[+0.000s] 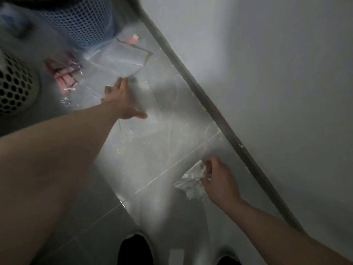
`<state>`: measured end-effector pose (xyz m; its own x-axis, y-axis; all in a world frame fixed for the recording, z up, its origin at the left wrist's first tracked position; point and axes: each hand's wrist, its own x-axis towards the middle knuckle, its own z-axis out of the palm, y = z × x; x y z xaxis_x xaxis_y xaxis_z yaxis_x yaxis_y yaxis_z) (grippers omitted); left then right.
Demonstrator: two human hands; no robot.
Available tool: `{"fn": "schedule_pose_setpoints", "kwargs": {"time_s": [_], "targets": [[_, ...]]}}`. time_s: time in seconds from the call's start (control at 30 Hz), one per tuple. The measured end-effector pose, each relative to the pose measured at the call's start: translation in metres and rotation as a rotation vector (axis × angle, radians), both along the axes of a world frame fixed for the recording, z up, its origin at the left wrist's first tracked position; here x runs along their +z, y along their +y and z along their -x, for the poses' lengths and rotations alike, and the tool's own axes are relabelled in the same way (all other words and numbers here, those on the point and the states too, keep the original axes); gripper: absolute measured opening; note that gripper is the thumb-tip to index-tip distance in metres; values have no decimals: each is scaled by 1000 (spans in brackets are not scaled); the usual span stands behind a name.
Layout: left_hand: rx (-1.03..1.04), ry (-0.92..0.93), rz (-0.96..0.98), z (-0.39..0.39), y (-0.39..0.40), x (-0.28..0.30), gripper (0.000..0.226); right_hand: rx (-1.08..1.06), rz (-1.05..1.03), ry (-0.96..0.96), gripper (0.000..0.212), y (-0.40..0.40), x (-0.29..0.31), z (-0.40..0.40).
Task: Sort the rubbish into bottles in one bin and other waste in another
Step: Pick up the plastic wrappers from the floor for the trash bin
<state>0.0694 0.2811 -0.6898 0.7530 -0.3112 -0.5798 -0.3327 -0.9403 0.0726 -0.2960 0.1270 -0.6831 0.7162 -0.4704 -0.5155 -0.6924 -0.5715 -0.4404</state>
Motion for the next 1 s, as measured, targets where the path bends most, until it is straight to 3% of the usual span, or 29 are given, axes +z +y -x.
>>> {"fn": "schedule_pose_setpoints", "kwargs": {"time_s": [0.07, 0.17, 0.23, 0.33, 0.43, 0.63, 0.8, 0.93, 1.0], "targets": [[-14, -13, 27, 6, 9, -4, 141, -72, -37, -19, 38, -9, 2, -29], [-38, -71, 141, 50, 24, 4, 82, -129, -21, -51, 26, -20, 10, -66], [-90, -99, 159, 86, 36, 12, 49, -137, 11, -41, 32, -23, 19, -79], [-112, 4, 75, 136, 57, 21, 23, -135, 57, 2, 34, -21, 41, -81], [-129, 113, 86, 182, 78, 32, 19, -42, 77, 28, 17, -19, 63, -79], [23, 135, 174, 214, 125, 53, 25, 231, 121, -139, 13, -1, 65, -140], [135, 67, 277, 219, 149, 69, 23, 479, 135, 84, 25, 14, 7, -226], [148, 64, 263, 221, 169, 77, 19, 428, 281, 105, 23, 34, -1, -189], [176, 72, 254, 225, 174, 93, 19, 459, 226, 214, 23, 41, 10, -145]]}}
